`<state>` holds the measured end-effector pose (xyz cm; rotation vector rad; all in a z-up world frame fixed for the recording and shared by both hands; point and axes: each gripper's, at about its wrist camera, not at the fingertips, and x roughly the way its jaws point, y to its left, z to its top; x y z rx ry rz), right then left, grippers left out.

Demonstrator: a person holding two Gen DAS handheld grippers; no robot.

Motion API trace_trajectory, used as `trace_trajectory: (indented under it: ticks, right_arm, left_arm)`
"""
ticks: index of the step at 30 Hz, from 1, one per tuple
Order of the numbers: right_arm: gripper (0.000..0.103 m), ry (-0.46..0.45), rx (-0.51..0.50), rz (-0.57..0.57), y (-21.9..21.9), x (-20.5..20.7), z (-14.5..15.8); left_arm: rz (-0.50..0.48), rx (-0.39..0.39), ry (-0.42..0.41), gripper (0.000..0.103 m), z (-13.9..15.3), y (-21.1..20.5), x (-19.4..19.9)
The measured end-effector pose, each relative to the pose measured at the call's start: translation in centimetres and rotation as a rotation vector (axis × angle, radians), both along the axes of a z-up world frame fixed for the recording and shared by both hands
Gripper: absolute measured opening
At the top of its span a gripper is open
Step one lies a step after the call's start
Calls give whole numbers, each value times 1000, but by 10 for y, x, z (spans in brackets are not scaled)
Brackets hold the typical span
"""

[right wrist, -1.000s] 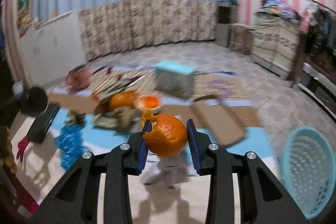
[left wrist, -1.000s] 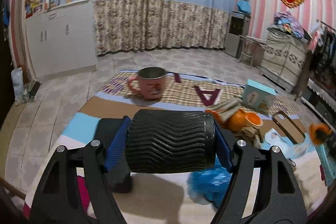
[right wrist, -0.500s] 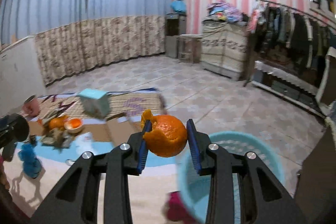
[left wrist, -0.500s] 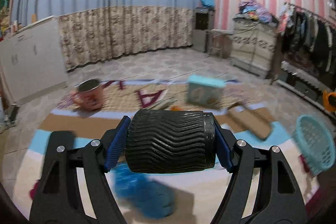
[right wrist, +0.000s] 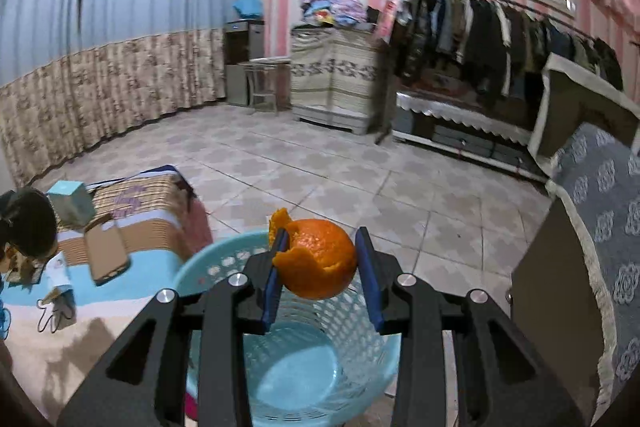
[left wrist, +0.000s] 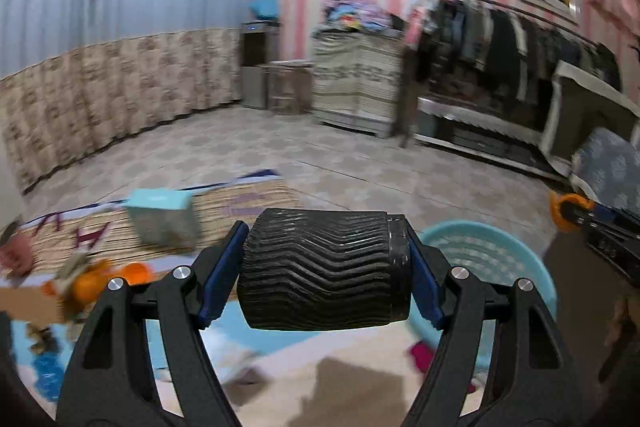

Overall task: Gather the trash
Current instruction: 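Carry speaker and orange to the blue basket and open both tools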

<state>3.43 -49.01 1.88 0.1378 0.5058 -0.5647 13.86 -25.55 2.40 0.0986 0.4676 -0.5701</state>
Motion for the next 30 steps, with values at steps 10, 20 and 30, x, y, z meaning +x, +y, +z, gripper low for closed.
trace_trajectory:
  ticks: [10,20,30]
  right_arm:
    - [34,-15,84,-23,-24,4,-23]
    - [34,-34,139,-65,-44,3,-30]
    - [34,-12,144,-40,-33,15,-38]
  left_arm:
    - [-123,40,40,72,-35,-86,-3]
    - [-170,76,73,72,-58,-117,1]
    - [-159,73,48,83,-47,-120,2]
